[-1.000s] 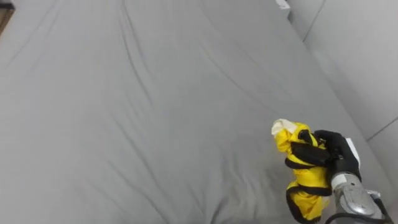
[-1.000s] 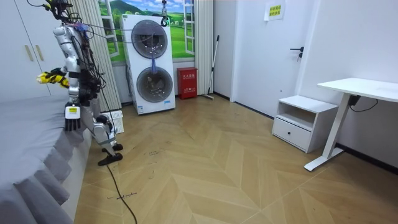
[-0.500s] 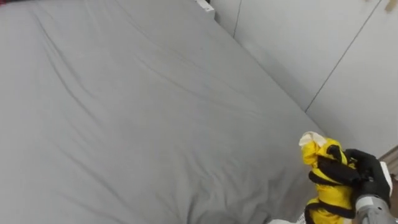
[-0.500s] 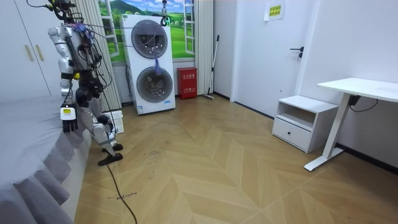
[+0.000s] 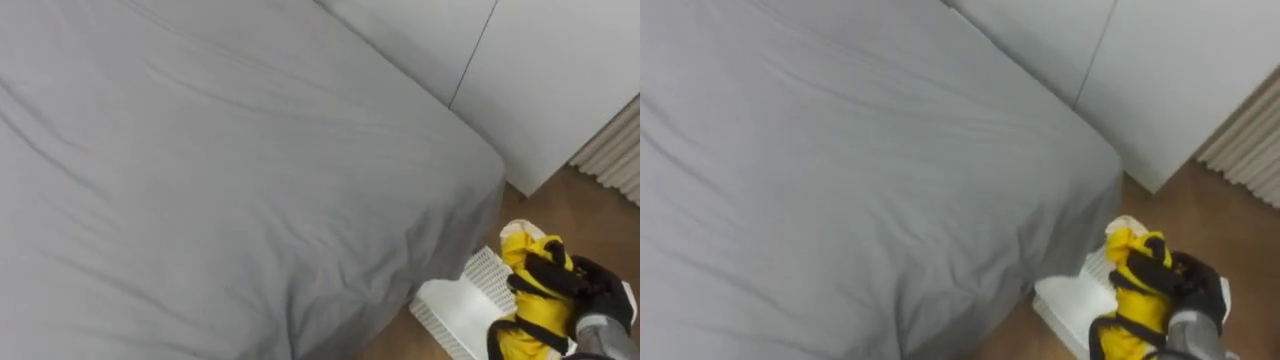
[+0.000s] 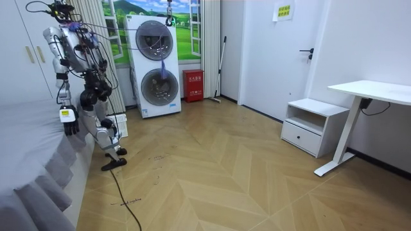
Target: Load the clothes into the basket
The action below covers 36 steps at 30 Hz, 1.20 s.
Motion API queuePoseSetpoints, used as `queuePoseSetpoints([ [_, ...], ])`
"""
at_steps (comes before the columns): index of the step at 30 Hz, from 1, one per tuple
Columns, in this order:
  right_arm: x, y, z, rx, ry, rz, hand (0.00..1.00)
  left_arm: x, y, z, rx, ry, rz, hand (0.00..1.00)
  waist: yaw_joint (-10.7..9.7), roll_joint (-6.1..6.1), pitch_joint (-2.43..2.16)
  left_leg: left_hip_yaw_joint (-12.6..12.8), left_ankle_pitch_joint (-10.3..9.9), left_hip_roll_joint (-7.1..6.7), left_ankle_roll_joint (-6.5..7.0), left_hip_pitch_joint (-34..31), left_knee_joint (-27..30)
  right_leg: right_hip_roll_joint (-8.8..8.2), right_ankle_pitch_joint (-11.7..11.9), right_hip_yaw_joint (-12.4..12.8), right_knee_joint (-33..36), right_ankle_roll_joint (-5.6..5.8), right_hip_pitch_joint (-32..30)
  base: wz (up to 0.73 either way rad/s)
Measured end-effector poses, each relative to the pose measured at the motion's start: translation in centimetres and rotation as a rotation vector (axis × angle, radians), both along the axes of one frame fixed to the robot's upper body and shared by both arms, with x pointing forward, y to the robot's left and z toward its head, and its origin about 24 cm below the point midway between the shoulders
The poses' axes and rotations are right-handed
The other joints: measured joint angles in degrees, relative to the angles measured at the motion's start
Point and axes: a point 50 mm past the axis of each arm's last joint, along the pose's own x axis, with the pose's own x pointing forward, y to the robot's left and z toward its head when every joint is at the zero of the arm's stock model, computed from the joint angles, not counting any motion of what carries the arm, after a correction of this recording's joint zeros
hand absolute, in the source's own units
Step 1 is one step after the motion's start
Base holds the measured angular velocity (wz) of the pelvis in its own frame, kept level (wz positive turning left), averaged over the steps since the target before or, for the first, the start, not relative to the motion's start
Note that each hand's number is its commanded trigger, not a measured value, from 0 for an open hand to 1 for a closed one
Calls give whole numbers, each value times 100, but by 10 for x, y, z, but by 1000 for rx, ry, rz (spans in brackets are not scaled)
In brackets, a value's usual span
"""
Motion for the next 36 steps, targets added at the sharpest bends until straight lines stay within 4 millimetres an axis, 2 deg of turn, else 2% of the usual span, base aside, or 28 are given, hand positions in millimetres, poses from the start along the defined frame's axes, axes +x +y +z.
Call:
queuePoseSetpoints([
  [3,12,-4,7,-12,-15,-32,100,11,-2,1,-5,-21,-16,0,31,105,29,18,72,-49,88,-369,8,-40,-6,15,77,9,-432,-1],
  [7,19,-5,9,0,-16,-78,100,30,-6,2,-8,-47,-46,0,142,232,21,12,126,-71,123,-783,100,-73,3,-6,195,1,-845,6],
  [13,23,-7,9,51,-14,-149,100,53,-7,6,-5,-116,-44,0,376,232,29,1,212,-111,164,-1307,165,-156,-9,-36,464,-8,-1442,8],
  [18,22,-16,13,23,-6,-172,100,61,-8,9,0,-159,-55,0,496,221,35,-6,263,-154,174,-1538,143,-204,-33,-102,547,-16,-1723,6],
  [25,22,-27,22,-9,-35,-229,100,67,-10,11,18,-194,-70,0,555,188,55,-59,274,-165,178,-1684,150,-255,-59,-205,566,-26,-1820,9],
  [35,22,-28,21,-18,-20,-277,100,68,-9,11,28,-206,-97,0,560,177,61,-124,274,-163,178,-1740,161,-276,-60,-269,556,-25,-1827,3],
  [36,22,-29,22,-19,-25,-282,78,68,-9,12,29,-209,-99,0,559,178,60,-145,274,-166,178,-1747,161,-282,-60,-285,556,-25,-1827,8],
])
